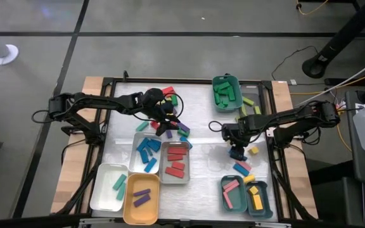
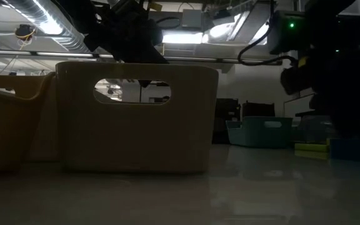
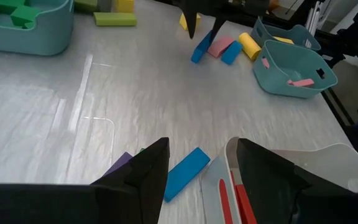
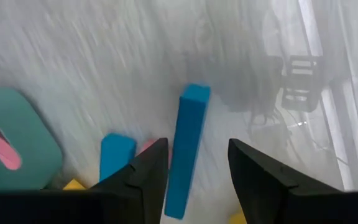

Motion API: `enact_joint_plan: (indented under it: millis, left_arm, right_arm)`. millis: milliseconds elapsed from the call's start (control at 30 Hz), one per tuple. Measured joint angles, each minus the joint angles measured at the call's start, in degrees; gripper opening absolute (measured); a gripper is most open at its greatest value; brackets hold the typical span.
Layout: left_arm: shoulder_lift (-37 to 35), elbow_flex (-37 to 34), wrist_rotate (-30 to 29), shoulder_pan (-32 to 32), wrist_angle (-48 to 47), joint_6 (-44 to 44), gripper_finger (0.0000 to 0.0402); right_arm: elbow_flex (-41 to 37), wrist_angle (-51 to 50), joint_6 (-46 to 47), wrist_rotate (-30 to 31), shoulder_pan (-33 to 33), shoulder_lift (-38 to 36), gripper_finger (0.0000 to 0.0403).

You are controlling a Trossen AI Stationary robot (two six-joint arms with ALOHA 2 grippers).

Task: Sort blocks
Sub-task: Put the blue block into the top white bin

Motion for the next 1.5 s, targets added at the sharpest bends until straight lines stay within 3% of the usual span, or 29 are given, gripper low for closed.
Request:
enact_joint_plan:
  millis: [300, 800, 1000, 1233, 1500]
  left_arm:
    - [0.00, 0.00, 0.00, 0.00, 0.05, 0.00, 0.0178]
    - [0.01, 0.00, 0.00, 0.00, 0.03, 1.49, 0.0178]
    - [0.02, 0.00, 0.00, 0.00, 0.05, 1.49, 0.0178]
    - [0.02, 0.00, 0.00, 0.00, 0.05, 1.49, 0.0178]
    - [0.02, 0.00, -0.01, 0.00, 0.03, 1.49, 0.0178]
  right_arm:
    - [-0.03, 1.49, 2.60, 3.41, 0.00, 0.97, 0.0168]
    - [-3.04, 5.43, 4.46, 4.16, 0.01, 2.56, 0.0168]
    - [-3.06, 2.71, 4.50, 2.69, 0.00, 2.56, 0.0168]
    - [-0.94, -2.62, 4.27, 7.61, 0.00, 2.25, 0.0168]
    - [-0.46, -3.81, 6.07, 4.98, 3.69, 2.25, 0.0168]
